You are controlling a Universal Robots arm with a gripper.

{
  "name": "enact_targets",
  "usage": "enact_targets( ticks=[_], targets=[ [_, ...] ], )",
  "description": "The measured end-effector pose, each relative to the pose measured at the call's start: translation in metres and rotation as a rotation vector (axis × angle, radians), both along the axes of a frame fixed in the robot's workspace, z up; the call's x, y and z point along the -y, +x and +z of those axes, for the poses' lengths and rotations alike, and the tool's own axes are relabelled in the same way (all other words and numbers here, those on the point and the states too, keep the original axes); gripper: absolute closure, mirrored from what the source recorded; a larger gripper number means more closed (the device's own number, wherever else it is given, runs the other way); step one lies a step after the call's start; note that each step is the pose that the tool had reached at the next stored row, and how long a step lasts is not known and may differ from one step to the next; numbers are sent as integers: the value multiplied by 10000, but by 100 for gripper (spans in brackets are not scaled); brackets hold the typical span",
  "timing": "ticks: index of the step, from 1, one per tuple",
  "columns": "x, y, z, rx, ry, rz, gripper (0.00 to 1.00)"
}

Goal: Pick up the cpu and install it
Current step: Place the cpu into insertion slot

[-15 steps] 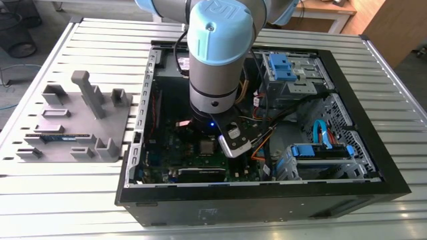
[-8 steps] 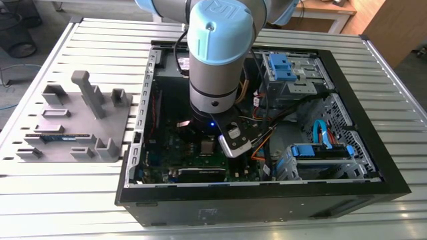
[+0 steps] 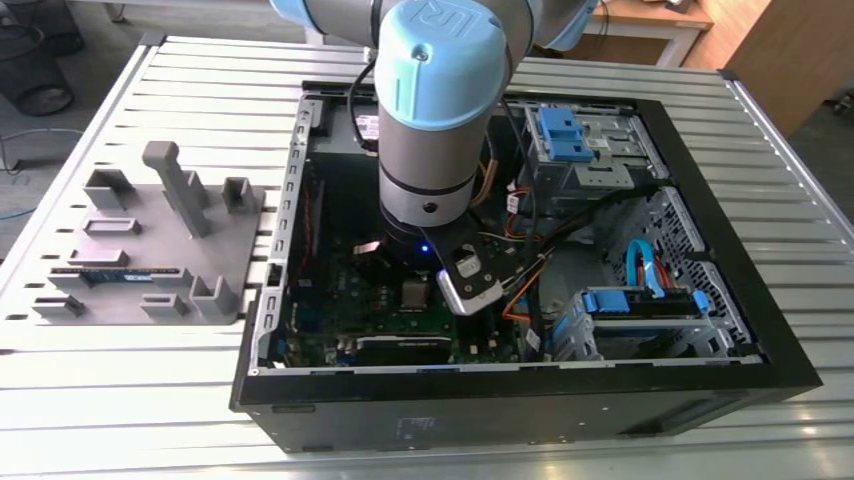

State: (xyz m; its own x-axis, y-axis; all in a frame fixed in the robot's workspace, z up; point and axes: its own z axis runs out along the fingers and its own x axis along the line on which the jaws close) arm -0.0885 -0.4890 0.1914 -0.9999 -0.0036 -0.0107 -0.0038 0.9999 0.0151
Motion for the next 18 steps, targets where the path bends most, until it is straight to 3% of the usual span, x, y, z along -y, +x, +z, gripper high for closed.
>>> enact_targets(
  ticks=[7, 18],
  targets=[
    [-1, 0, 42, 0, 2, -1, 61],
    [2, -5, 28, 0, 0, 6, 61]
  ],
)
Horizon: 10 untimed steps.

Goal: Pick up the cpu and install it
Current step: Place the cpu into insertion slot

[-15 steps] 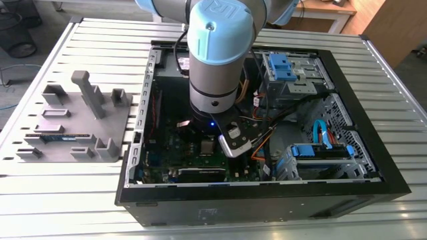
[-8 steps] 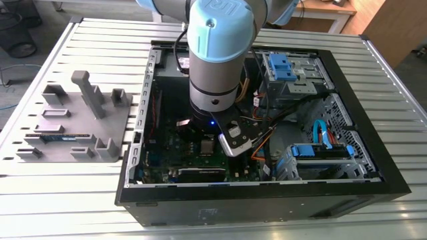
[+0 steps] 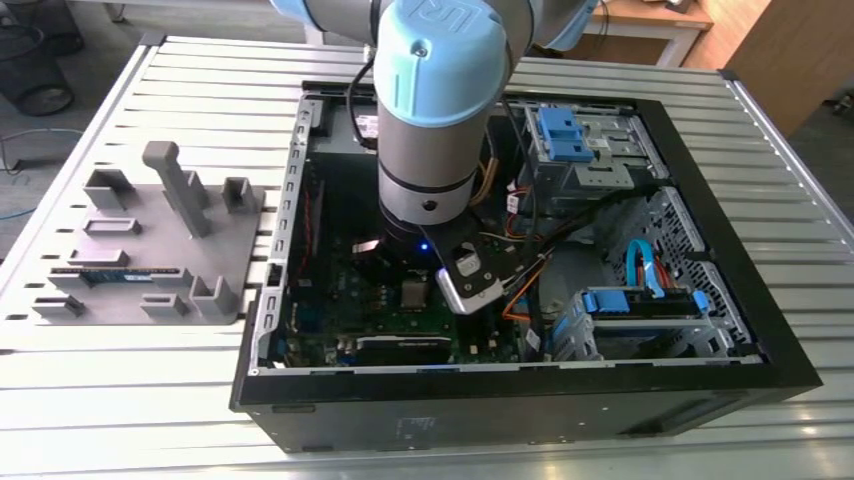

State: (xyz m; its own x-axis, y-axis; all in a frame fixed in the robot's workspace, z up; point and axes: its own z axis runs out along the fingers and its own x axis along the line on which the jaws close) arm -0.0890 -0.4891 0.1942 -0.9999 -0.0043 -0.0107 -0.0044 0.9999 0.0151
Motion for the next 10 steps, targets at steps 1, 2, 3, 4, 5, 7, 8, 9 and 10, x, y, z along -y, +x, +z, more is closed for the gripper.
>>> enact_targets(
  ticks=[1, 2, 3, 4, 5, 7, 8, 9, 10],
  targets=[
    [0, 0, -2, -1, -1, 0, 61],
    [0, 0, -4, -1, -1, 0, 61],
    [0, 0, -7, -1, -1, 4, 61],
    [0, 0, -8, 0, -1, 8, 61],
    [0, 0, -10, 0, 0, 15, 61],
    [0, 0, -14, 0, 0, 35, 61],
    [0, 0, -17, 1, 1, 41, 61],
    [0, 0, -21, 1, 2, 44, 61],
    [0, 0, -25, 0, 0, 48, 61]
  ],
)
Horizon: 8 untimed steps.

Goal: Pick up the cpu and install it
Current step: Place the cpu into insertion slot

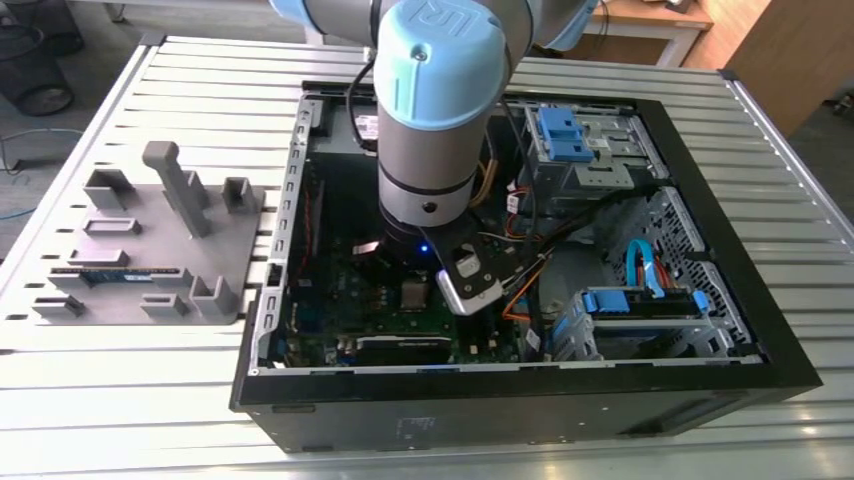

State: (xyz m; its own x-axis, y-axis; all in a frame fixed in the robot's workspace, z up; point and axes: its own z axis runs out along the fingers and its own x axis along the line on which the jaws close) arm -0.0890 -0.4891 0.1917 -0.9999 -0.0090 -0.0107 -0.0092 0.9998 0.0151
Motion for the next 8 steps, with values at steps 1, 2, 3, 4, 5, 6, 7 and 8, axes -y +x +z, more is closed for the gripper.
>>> enact_targets(
  ticks=[1, 2, 3, 4, 5, 6, 7, 8],
  targets=[
    [0, 0, -3, -1, -2, 3, 61],
    [1, 0, -5, -1, -3, 5, 61],
    [0, 0, -6, -2, -3, 6, 61],
    [0, 0, -7, -2, -3, 6, 61],
    [0, 0, -8, -1, -2, 7, 61],
    [0, 0, -9, 0, 0, 7, 61],
    [0, 0, -9, 0, 0, 7, 61],
    [0, 0, -9, 0, 0, 7, 61]
  ],
)
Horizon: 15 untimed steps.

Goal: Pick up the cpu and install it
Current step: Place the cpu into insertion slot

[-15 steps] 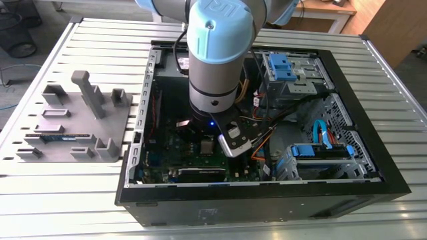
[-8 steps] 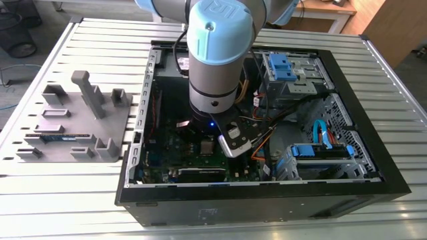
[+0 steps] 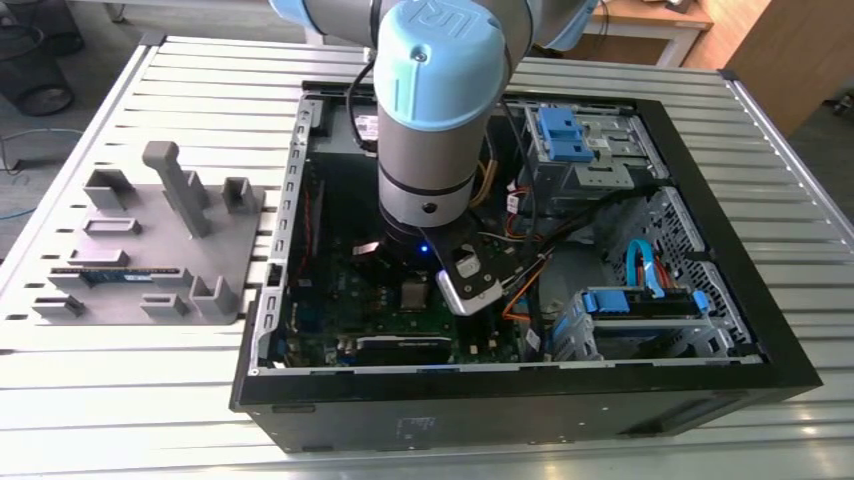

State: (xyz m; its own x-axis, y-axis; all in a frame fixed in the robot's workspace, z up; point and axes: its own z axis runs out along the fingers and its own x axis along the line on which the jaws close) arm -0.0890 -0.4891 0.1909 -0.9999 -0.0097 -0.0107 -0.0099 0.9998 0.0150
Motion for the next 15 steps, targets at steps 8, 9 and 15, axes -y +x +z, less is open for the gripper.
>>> enact_targets(
  ticks=[8, 9, 15],
  targets=[
    [0, 0, -2, 1, 3, 0, 54],
    [0, 0, -1, 1, 2, 0, 54],
    [0, 0, 31, 0, 1, 0, 54]
  ],
)
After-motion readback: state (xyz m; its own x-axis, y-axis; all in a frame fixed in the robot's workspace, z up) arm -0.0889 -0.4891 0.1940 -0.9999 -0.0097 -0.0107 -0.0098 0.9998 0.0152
